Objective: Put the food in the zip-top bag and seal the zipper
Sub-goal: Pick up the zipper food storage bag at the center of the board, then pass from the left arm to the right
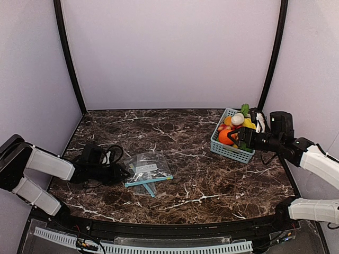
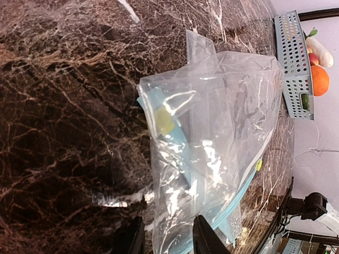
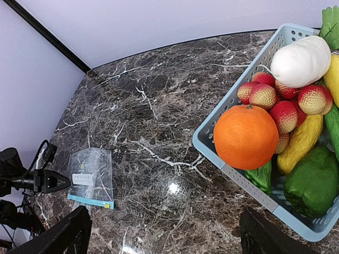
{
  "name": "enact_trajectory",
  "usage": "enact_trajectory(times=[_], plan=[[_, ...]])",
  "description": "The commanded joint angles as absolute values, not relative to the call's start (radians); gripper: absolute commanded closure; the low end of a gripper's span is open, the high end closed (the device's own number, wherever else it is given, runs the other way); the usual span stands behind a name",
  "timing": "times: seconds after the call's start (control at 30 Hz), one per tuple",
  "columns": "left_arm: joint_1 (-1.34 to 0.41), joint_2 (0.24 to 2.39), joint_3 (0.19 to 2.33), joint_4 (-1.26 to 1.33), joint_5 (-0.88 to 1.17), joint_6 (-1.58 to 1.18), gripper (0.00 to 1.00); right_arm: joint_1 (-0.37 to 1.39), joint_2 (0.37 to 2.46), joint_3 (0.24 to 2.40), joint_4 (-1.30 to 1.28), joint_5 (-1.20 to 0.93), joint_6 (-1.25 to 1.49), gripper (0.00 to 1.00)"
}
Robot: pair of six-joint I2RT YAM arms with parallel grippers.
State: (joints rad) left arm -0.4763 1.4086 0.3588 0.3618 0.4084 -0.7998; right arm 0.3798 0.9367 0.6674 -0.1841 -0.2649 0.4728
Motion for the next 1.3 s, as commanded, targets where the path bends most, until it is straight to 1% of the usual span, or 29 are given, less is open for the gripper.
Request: enact_trajectory(times=[0.0, 0.17, 0.33, 0.43, 0.5, 0.53, 0.7, 0.87, 0.97, 1.1, 1.27], plan=[[-0.483, 1.421, 0.360, 0.402, 0.426, -0.814, 0.72, 0.387, 0.928, 0.681, -0.178, -0.255, 0.469, 0.04], [-0.483, 1.432, 0.366, 0.406, 0.429, -0.822, 0.77, 0.388, 0.930, 0.683, -0.180, -0.257, 0.468, 0.04], [-0.483, 1.417, 0.367, 0.414, 0.440, -0.840, 0.88, 0.388, 0.931, 0.690, -0.182, -0.261, 0.463, 0.04], [-0.483, 1.391, 0.372, 0.433, 0.482, -0.856, 0.92, 0.388, 0.929, 0.697, -0.183, -0.266, 0.462, 0.04], [-0.483, 1.367, 0.382, 0.444, 0.519, -0.871, 0.98, 0.388, 0.928, 0.702, -0.186, -0.280, 0.466, 0.04], [-0.484, 1.356, 0.386, 0.443, 0.527, -0.880, 0.99, 0.388, 0.928, 0.705, -0.183, -0.289, 0.469, 0.04], [-0.483, 1.237, 0.451, 0.339, 0.556, -0.871, 0.99, 0.394, 0.938, 0.710, -0.154, -0.391, 0.462, 0.04], [-0.483, 1.119, 0.514, 0.218, 0.563, -0.851, 0.99, 0.447, 0.965, 0.722, -0.156, -0.400, 0.461, 0.04], [-0.483, 1.075, 0.532, 0.203, 0.566, -0.894, 0.99, 0.531, 0.984, 0.718, -0.108, -0.388, 0.450, 0.05], [-0.483, 1.035, 0.565, 0.168, 0.561, -0.944, 0.99, 0.659, 1.029, 0.731, -0.068, -0.311, 0.421, 0.07], [-0.483, 0.976, 0.604, 0.092, 0.505, -0.961, 0.99, 0.828, 1.133, 0.778, 0.018, -0.192, 0.379, 0.09]])
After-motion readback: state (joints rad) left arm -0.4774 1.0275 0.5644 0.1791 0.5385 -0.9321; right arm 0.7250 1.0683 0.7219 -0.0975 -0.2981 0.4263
